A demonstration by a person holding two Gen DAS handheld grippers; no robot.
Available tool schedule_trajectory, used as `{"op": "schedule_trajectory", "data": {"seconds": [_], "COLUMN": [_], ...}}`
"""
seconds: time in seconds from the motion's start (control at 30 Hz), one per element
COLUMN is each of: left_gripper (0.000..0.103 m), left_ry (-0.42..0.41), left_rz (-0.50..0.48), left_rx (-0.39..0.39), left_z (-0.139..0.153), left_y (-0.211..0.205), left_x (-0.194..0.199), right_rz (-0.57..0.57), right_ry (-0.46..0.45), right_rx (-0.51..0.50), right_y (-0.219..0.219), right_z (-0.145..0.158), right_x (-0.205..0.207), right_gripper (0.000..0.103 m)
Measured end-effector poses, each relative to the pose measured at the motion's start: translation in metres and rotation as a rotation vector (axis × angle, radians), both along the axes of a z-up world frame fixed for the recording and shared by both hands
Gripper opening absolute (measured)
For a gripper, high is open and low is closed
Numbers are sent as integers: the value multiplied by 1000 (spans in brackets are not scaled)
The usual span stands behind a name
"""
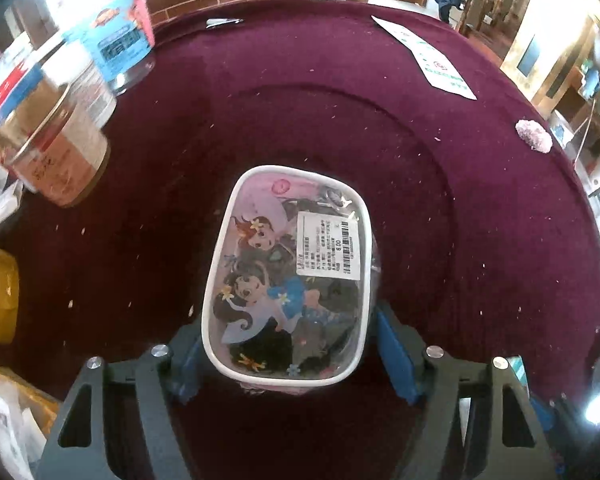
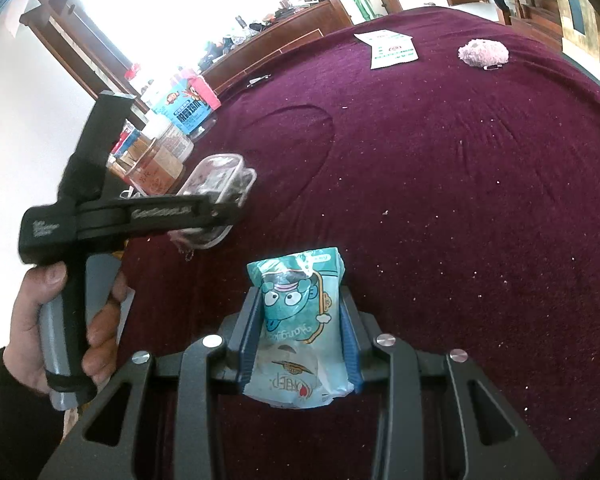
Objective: Organize soft objects
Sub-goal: 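Lower the pouch and pink-lid box into the tray and open both tools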
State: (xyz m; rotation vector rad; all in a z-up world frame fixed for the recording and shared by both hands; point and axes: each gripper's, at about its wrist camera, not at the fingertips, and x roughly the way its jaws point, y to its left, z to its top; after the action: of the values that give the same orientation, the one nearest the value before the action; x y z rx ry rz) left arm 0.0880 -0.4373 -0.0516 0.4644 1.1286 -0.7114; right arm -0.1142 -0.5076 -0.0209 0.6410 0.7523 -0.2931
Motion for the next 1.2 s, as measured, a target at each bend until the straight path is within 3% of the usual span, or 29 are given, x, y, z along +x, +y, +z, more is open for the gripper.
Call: {"op": "schedule_trajectory", "data": {"seconds": [0.2,0.27,0.53,0.67,0.77,0.9,1.03,1.2], "left_gripper": [76,76,76,77,77,77,77,77], "left_ry": [102,130,139,96,24,11,56,64], "left_rz": [54,76,169,220,326,425,460,449], "left_rx": [-67,-135,-355,-433,-427,-401,-402,-396], "left_z": [20,40,94,114,120,107,86,77], "left_y": [41,68,195,267,330,382,404,404], "left_x": [-12,-23,-92,-116,-112,-100,-86,-77], "right_rz": [28,49,172,265,331,421,560,637], "right_ry": [-47,-82,-212,-251,-278,-324,-340,-295], "right_rx": [7,14,-22,-27,-26,14,22,-3], "right_y": [2,6,32,51,72,116,177,233], "right_z": [5,9,30,34,42,59,82,94], "right_x": [-2,-4,-6,-2,1,6,41,101], "right_gripper": [35,34,35,35,35,35,35,36]}}
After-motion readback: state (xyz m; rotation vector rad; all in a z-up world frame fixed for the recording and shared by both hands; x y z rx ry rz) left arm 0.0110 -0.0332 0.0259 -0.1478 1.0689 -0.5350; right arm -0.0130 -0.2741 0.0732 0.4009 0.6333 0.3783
